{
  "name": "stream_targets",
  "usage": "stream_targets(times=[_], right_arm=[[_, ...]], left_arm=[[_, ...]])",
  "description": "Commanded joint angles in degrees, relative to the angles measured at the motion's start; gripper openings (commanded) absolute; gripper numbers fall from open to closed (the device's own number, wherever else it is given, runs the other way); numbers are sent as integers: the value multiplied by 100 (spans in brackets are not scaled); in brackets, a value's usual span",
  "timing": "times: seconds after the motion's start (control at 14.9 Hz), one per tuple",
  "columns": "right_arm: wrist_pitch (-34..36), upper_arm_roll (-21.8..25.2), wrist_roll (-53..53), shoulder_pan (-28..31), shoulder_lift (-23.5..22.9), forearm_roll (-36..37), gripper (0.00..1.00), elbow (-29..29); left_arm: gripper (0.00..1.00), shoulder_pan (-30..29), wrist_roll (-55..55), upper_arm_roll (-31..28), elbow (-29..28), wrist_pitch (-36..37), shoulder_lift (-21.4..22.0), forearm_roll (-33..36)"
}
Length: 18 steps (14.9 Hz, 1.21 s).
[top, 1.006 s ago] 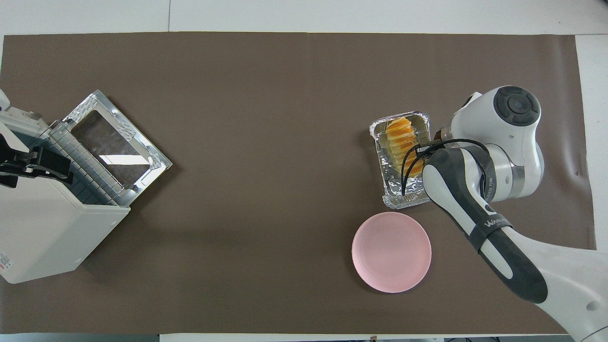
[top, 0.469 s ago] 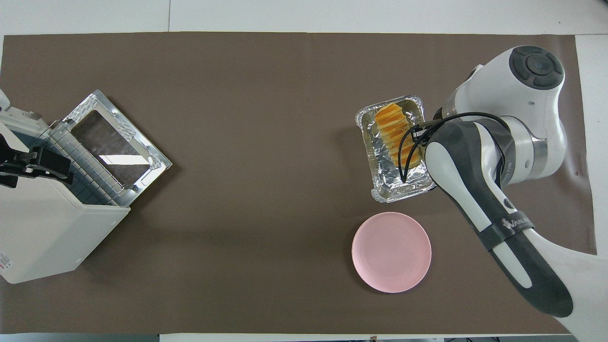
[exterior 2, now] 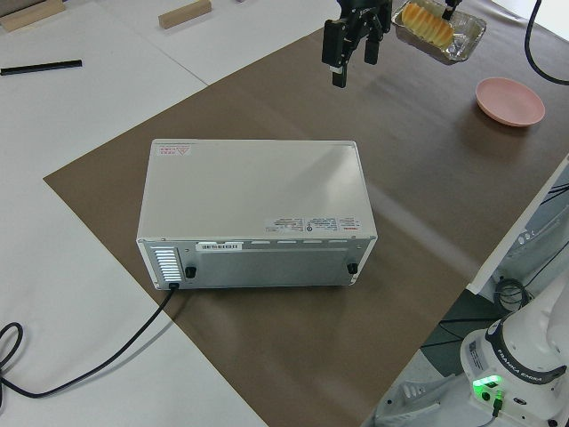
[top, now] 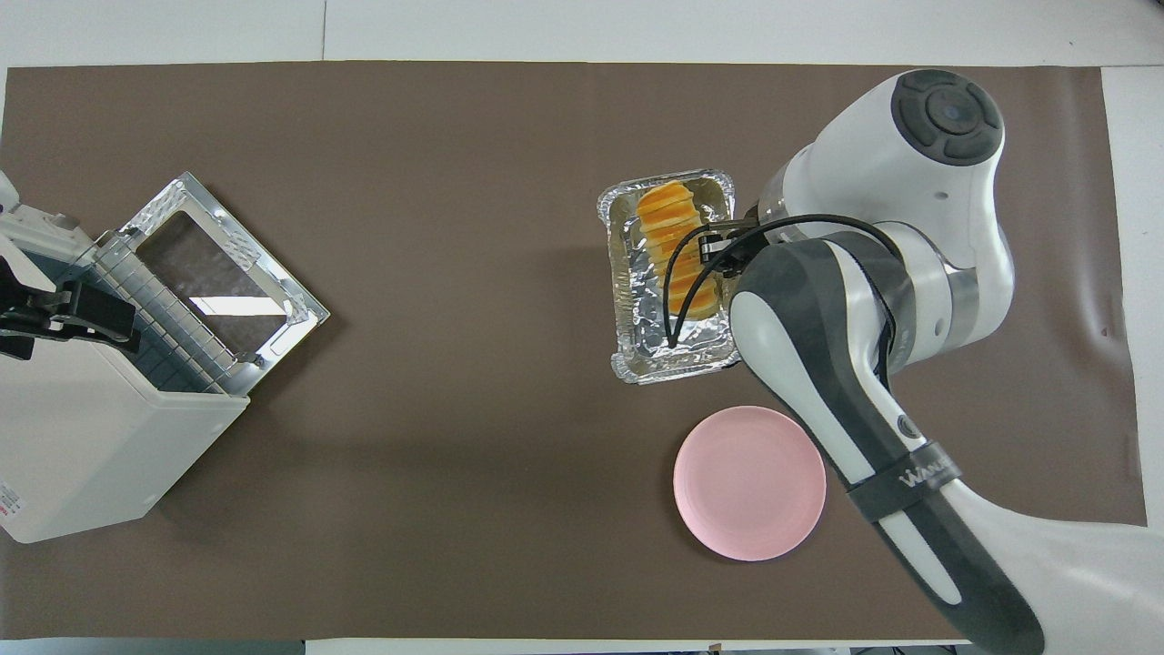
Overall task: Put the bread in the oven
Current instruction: 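Grasp the foil tray edge with the right gripper and drag it toward the oven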
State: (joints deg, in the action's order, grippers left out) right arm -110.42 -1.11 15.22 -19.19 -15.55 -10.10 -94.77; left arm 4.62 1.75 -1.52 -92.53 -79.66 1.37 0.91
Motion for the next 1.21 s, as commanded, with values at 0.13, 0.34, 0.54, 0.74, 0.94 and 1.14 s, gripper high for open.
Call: stream_targets(times=[0.13,0.34,0.54,0.74,0.94,1.14], right_arm=[[-110,6,1096,-891,-526,-397,0,536],[-460,15,1430,-1340,-1045,-353,0,836],[-788,6,1519,-1552,-1327,-387,0,837],[-1060,6,1563,-1675,-1389,-432,0,714],[-1262,6,1809,-1719,-1468,-572,0,652],[-1535,6,1818,-1789,-1617,-555,0,635]], left_arm=[[100,-84,18,73,-90,-76,109,85],[100,-84,18,73,-90,-76,109,85],[100,-93,18,73,-90,-76,109,85],[100,-84,18,73,-90,-76,109,85],[100,-23,10,81,-90,-67,109,85],[100,-23,36,90,-98,-41,118,85]])
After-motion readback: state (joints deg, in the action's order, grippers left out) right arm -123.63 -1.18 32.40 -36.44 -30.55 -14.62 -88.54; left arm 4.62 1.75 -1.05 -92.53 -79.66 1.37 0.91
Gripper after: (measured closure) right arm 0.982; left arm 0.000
